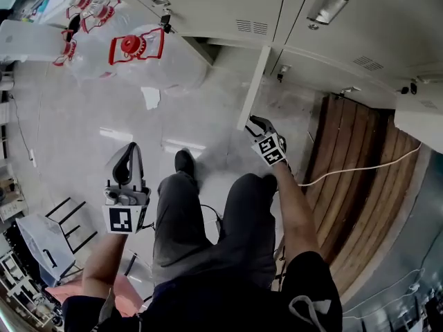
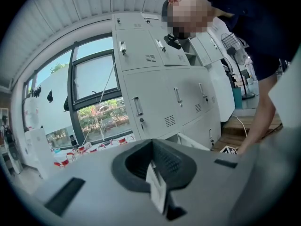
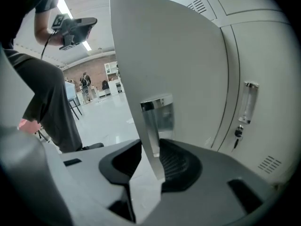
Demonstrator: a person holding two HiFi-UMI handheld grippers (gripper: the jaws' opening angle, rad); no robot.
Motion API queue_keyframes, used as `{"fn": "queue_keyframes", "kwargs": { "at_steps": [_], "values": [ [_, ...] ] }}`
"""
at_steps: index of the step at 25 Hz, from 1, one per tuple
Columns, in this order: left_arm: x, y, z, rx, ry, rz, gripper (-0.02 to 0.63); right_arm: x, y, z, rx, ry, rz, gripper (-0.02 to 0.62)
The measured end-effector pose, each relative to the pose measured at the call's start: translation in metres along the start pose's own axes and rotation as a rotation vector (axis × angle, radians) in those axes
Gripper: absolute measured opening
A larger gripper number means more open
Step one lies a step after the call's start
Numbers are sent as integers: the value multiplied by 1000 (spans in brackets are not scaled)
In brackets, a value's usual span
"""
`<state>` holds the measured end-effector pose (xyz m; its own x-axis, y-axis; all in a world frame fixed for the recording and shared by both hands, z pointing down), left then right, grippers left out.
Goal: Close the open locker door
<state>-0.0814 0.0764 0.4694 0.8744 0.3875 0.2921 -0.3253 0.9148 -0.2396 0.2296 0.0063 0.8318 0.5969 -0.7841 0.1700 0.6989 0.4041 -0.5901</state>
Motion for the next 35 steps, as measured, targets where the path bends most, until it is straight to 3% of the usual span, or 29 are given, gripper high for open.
{"fn": "queue_keyframes", "kwargs": {
  "at_steps": [4, 21, 25, 30, 35],
  "values": [
    [-19, -9, 29, 22, 10, 40, 3, -9, -23, -12, 20, 12, 38, 117],
    [-147, -43, 79, 42, 15, 266, 3, -34, -109, -73, 53, -226, 309, 115],
    [-167, -55, 93, 55, 7, 269, 3, -33, -129, -86, 91, -242, 363, 112],
    [-176, -66, 120, 78, 3, 213, 3, -23, -151, -101, 140, -131, 372, 107],
    [-175, -71, 149, 86, 23, 151, 3, -13, -174, -114, 204, -106, 403, 104]
  ]
}}
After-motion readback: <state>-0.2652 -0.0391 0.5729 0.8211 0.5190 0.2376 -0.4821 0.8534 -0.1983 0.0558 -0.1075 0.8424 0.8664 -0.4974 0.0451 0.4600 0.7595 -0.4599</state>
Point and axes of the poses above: the fingertips, and each gripper's own axes: y backward along the fingers, x to its right, z out of its underside, the point moved 10 cm from there along y, backward along the fingers, and after that the axes turned 1 degree about -y, right-handed, at the moved point
